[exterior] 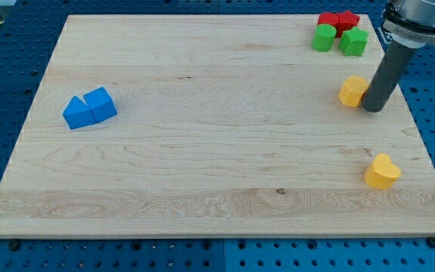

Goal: Move away from the yellow hexagon

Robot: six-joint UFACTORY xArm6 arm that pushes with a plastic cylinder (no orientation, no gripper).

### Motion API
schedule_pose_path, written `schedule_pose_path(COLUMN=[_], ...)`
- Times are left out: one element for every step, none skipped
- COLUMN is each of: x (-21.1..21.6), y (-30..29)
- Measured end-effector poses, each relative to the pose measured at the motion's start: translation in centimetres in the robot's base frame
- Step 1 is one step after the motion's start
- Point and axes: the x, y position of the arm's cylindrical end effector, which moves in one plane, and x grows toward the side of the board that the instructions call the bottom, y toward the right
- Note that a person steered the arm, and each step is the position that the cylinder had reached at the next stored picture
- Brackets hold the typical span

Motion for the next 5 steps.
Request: schedule_pose_path(x=[-0.6, -1.4, 0.0, 0.5, -2.5], y=[0.0, 0.0, -0.3, -2.2, -2.4])
